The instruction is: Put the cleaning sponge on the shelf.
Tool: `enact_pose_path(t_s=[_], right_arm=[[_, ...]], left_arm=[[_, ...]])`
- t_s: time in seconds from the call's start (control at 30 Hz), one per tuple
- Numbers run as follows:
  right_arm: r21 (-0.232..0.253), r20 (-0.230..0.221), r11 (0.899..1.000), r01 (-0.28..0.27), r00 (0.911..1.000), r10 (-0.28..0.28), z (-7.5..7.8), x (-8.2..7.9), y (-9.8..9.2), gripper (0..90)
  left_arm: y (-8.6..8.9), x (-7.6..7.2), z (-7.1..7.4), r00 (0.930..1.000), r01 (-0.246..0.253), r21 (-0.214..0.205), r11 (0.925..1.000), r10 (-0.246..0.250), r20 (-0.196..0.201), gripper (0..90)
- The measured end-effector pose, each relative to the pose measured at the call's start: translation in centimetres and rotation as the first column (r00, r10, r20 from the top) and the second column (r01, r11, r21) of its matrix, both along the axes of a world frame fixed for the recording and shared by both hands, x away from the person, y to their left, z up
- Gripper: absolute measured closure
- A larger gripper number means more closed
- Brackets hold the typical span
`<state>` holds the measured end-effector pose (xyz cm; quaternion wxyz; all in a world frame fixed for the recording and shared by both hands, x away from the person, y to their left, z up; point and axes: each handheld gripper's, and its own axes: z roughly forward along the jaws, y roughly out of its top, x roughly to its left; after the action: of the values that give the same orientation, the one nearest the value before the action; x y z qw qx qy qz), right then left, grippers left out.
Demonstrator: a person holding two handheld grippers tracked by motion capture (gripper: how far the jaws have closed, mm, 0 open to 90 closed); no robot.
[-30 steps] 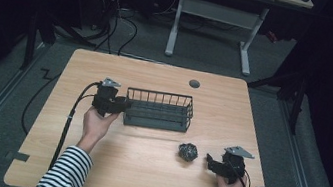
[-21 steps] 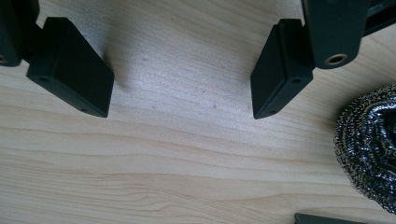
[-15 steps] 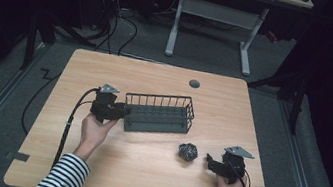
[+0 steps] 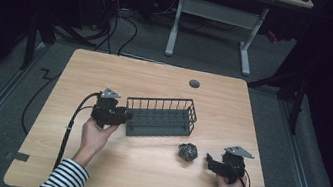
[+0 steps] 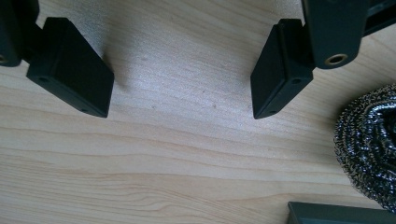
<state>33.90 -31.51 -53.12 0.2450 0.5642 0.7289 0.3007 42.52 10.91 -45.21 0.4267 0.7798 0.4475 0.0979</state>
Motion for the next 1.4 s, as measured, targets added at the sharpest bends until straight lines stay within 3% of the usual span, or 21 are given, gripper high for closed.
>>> enact_pose_path(t_s=[0.13, 0.23, 0.37, 0.5, 0.53, 0.7, 0.73, 0.77, 0.8, 0.97, 1.1, 1.17, 1.23, 1.27, 1.4], right_arm=[[0.001, 0.001, 1.0, 0.003, 1.0, -0.003, 0.0, 0.0, 0.0, 21.3], [-0.001, -0.003, 1.0, -0.003, 1.0, 0.003, 0.0, 0.0, 0.0, 20.2], [-0.001, -0.003, 1.0, -0.029, 0.9996, 0.029, 0.0, 0.0, 0.1, 21.1], [0.001, -0.003, 1.0, -0.031, 0.9995, 0.031, 0.0, 0.0, 0.1, 23.3], [0.002, 0.002, 0.999, -0.032, 0.9995, 0.032, 0.1, -0.1, 0.1, 28.8], [0.011, -0.007, 0.998, -0.055, 0.9984, 0.055, 0.3, -0.2, 0.2, 30.7], [0.016, 0.005, 0.997, -0.074, 0.9972, 0.074, 0.5, -0.5, 0.5, 30.8], [0.018, 0.01, 0.997, -0.081, 0.9967, 0.08, 0.6, -0.7, 0.6, 30.7], [0.026, 0.015, 0.996, -0.09, 0.9959, 0.089, 0.7, -0.8, 0.6, 30.3], [0.052, 0.042, 0.989, -0.141, 0.9894, 0.139, 1.5, -1.4, 1.0, 29.3], [0.053, 0.051, 0.985, -0.165, 0.9854, 0.162, 1.9, -1.9, 1.2, 28.8], [0.063, 0.071, 0.982, -0.178, 0.9823, 0.173, 2.4, -2.4, 1.3, 28.5], [0.045, 0.078, 0.982, -0.186, 0.9802, 0.182, 2.9, -2.7, 1.7, 28.1], [0.015, 0.086, 0.979, -0.204, 0.9757, 0.202, 3.2, -3.1, 2.3, 28.0], [0.0, 0.095, 0.97, -0.243, 0.9657, 0.242, 3.8, -3.4, 3.6, 27.1]], left_arm=[[0.3, -0.2, 0.5, 0.9996, -0.009, -0.04, 0.9992, 0.01, 0.026, 37.7], [0.5, -0.5, 0.9, 0.9986, -0.009, -0.037, 0.9993, 0.011, 0.051, 30.9], [1.3, -1.3, 1.5, 0.9952, -0.009, -0.021, 0.9997, 0.011, 0.097, 28.9], [2.4, -2.1, 1.5, 0.9931, -0.011, -0.031, 0.9995, 0.014, 0.117, 28.3], [3.0, -2.6, 1.4, 0.9912, -0.019, -0.026, 0.9995, 0.022, 0.131, 27.9], [5.1, -3.8, 0.5, 0.9869, -0.051, -0.001, 0.9987, 0.051, 0.153, 27.6], [6.2, -4.4, -0.1, 0.9857, -0.068, -0.004, 0.9977, 0.067, 0.155, 27.9], [6.2, -4.4, -0.1, 0.9857, -0.068, -0.004, 0.9977, 0.067, 0.155, 28.3], [7.3, -5.0, -0.7, 0.9799, -0.095, -0.004, 0.9955, 0.094, 0.176, 29.1], [9.5, -6.3, -2.5, 0.9731, -0.149, 0.001, 0.9888, 0.147, 0.178, 29.6], [10.4, -6.6, -3.7, 0.9731, -0.172, 0.008, 0.9851, 0.168, 0.158, 29.4], [10.9, -6.6, -4.8, 0.9736, -0.189, 0.032, 0.9814, 0.183, 0.136, 29.1], [11.2, -6.6, -5.5, 0.9723, -0.204, 0.052, 0.9776, 0.196, 0.128, 28.9], [11.5, -6.5, -6.2, 0.97, -0.221, 0.074, 0.9723, 0.212, 0.119, 29.0], [12.0, -6.4, -7.3, 0.9643, -0.252, 0.085, 0.9639, 0.243, 0.105, 29.0]])
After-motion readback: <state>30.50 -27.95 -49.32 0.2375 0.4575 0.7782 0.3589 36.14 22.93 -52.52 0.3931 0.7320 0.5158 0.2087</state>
